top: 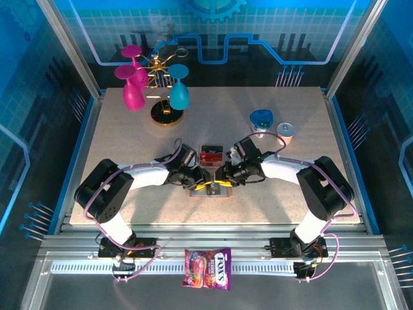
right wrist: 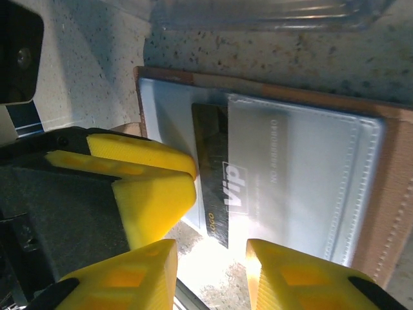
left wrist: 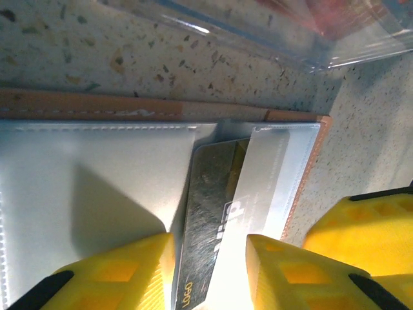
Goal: Take the credit cards out of the card holder
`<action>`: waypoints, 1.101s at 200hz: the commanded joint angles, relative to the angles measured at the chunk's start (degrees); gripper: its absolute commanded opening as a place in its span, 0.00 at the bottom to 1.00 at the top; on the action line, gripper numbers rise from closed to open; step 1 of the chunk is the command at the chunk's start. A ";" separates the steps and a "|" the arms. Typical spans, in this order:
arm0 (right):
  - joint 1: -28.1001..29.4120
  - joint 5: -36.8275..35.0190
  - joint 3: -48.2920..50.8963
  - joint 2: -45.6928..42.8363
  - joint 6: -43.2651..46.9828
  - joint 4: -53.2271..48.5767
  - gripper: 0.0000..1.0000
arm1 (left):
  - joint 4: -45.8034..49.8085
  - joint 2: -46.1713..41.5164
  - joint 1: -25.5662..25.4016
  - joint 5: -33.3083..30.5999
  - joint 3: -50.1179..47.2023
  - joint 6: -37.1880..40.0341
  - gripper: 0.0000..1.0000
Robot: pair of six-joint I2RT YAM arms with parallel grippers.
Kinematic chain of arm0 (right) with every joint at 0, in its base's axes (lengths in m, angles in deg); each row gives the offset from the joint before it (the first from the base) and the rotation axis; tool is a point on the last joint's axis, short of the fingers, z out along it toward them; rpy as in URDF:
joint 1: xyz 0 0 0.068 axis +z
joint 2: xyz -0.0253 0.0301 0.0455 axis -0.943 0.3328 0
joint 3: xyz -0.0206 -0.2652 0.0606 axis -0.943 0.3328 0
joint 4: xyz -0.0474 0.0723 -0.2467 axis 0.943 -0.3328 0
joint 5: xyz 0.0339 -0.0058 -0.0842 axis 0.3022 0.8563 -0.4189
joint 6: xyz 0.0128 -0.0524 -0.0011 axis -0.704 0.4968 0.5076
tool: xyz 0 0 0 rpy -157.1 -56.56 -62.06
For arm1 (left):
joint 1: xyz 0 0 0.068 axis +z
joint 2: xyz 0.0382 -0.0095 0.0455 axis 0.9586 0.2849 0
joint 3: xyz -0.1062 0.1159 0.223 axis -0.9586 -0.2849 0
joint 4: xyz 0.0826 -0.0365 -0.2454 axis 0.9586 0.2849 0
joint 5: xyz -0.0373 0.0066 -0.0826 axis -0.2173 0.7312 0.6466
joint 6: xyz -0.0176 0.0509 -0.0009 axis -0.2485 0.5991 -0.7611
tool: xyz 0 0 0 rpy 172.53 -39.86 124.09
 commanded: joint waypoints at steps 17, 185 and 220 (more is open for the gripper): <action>0.53 -0.37 -0.76 3.61 0.11 0.15 0.35 | -2.87 0.95 0.32 2.25 -1.21 -1.74 0.35; 0.57 0.31 0.84 6.04 -0.42 2.34 0.35 | 1.80 0.07 0.66 -1.38 -1.66 -0.80 0.38; 0.57 0.24 0.99 6.06 -0.29 2.20 0.35 | 1.43 -1.29 0.72 -2.41 -1.89 -0.91 0.39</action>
